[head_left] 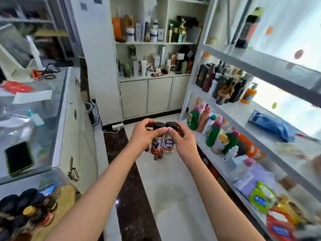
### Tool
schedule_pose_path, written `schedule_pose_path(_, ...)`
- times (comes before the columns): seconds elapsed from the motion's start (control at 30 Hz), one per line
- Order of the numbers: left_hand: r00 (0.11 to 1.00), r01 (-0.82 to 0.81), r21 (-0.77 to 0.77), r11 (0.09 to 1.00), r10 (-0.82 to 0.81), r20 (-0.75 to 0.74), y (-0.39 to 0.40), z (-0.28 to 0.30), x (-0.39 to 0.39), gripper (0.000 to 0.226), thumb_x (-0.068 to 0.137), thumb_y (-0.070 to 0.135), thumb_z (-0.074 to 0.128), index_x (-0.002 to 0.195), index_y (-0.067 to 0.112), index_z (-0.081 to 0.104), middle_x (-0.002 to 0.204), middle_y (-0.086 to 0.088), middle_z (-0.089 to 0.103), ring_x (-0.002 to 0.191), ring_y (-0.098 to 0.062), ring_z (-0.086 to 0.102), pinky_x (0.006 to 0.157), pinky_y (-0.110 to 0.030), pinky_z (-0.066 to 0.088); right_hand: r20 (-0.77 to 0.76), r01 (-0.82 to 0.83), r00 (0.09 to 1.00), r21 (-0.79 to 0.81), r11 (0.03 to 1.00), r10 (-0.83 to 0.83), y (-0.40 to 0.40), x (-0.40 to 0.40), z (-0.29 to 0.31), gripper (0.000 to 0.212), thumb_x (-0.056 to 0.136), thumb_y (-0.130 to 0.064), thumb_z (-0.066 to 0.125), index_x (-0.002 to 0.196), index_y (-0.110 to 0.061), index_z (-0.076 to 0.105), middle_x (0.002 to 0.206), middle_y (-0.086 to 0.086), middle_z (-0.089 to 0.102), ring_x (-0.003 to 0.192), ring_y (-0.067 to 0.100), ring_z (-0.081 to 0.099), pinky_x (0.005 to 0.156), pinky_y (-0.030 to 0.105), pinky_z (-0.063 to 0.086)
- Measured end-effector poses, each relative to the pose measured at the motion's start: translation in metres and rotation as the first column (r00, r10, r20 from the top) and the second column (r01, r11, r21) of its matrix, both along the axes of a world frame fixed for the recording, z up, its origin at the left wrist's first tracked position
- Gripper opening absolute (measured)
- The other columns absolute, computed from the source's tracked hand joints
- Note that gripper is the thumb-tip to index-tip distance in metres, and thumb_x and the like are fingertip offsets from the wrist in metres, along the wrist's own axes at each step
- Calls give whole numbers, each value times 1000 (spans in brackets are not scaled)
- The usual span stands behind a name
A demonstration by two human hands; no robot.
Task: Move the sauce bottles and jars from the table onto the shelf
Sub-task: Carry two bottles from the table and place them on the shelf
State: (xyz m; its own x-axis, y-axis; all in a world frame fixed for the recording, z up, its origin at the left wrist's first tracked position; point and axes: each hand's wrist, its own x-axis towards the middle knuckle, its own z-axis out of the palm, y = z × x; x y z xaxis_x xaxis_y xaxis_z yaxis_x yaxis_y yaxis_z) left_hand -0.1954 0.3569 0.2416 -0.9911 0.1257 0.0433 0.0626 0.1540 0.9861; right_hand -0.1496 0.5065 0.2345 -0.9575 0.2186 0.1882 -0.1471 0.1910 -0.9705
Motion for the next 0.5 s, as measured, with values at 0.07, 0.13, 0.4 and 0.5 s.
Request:
schedule_pose_path(0.07,998,57,19,998,-57,3,46,14,-10,45,65,35,87,100,18,64,94,2,70,83,-13,68,78,-35,57,-45,53,998,8,999,-53,44,-1,14,12,94,-22,66,103,-14,69,94,7,72,89,20,69,80,33,55)
schedule_pose_path(0.13,993,115,22,993,-115,-6,89,28,-18,48,61,41,87,97,18,65,92,1,71,83,-15,70,81,-41,57,-72,96,993,14,995,-94,84,-1,27,11,95,-23,65,102,-16,70,94,6,73,92,25,69,82,35,55)
schedule_pose_path(0.4,955,269,-11,963,-268,-131,260,69,-41,38,66,43,85,91,21,67,89,2,71,84,-18,70,78,-40,58,-165,272,954,119,955,-251,242,2,79,23,94,-19,66,87,-41,63,79,-17,70,75,0,66,71,16,54)
schedule_pose_path(0.5,941,301,-7,953,-299,-161,307,79,-48,45,66,47,83,98,20,67,92,1,71,82,-15,69,67,-28,56,-177,323,938,135,937,-298,285,-1,81,19,93,-24,66,91,-43,63,82,-18,71,79,2,69,74,21,57)
